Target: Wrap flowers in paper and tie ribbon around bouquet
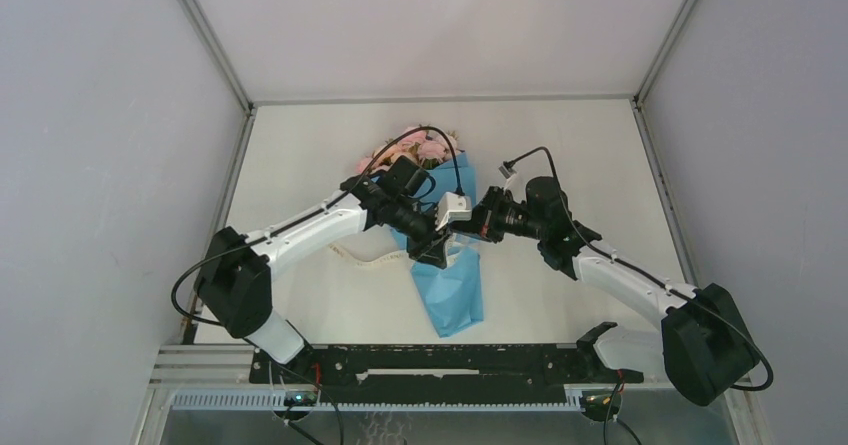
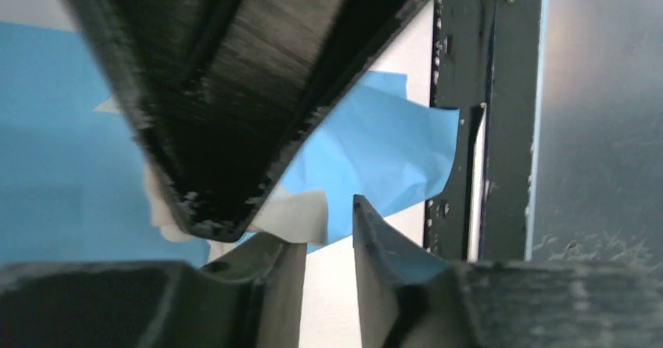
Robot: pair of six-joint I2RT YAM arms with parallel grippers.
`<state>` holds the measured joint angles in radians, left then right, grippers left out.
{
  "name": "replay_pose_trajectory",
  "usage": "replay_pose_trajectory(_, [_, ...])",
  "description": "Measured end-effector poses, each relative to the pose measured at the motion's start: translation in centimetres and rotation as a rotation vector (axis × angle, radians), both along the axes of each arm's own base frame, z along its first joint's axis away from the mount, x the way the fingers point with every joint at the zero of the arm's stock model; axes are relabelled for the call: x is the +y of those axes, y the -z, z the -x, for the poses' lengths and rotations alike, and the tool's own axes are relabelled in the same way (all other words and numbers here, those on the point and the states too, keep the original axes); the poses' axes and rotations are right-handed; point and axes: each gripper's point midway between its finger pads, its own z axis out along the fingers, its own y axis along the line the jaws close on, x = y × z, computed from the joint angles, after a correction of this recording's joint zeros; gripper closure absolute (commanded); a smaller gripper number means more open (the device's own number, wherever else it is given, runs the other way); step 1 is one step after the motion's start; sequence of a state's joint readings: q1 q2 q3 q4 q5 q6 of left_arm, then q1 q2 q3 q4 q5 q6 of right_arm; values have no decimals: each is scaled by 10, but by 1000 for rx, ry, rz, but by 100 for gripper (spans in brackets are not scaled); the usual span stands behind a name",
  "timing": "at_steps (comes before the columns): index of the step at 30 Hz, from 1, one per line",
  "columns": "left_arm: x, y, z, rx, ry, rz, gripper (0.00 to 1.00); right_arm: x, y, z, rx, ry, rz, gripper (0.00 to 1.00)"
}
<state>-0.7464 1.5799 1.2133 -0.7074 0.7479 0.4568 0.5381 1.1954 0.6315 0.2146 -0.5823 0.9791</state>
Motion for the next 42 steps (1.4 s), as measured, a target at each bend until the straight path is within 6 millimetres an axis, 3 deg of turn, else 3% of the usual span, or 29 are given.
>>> replay_pose_trajectory(1, [-1, 1, -3, -11, -8, -2, 99, 0, 0, 0, 2, 3, -1, 100])
replay_pose_trajectory(3, [-1, 1, -6, -19, -23, -10, 100, 0, 0, 0, 3, 3, -2, 100])
replay_pose_trajectory(8, [7, 0, -5, -23, -29, -33, 100, -7, 2, -2, 3, -4, 7, 64])
replay_pose_trajectory(13, [20, -31, 0, -71, 3, -42, 100, -31, 29, -20, 27, 30, 95, 49])
replay_pose_trajectory(16, [23, -63, 2, -129, 39, -15, 100, -36, 53, -35, 66, 20, 185, 49])
replay_pose_trajectory(21, [33, -106, 11, -188, 85, 8, 100, -24, 86, -52, 102, -43, 253, 64])
replay_pose_trajectory(24, [35, -131, 12, -217, 90, 27, 100, -22, 118, -55, 155, -55, 298, 70])
replay_pose_trajectory(29, [39, -190, 11, -306, 66, 107, 100, -28, 172, -50, 263, -54, 386, 72])
replay_pose_trajectory(35, [59, -257, -2, -403, -53, 236, 100, -18, 176, -46, 242, -79, 399, 71])
replay_pose_trajectory(37, [68, -269, -5, -433, -94, 257, 100, -13, 175, -44, 224, -92, 400, 69])
replay_pose_trajectory(40, [72, -271, -4, -442, -116, 274, 100, -11, 172, -42, 202, -104, 400, 61])
replay_pose_trajectory(42, [68, -254, -8, -406, -125, 257, 100, -12, 165, -40, 173, -108, 401, 54])
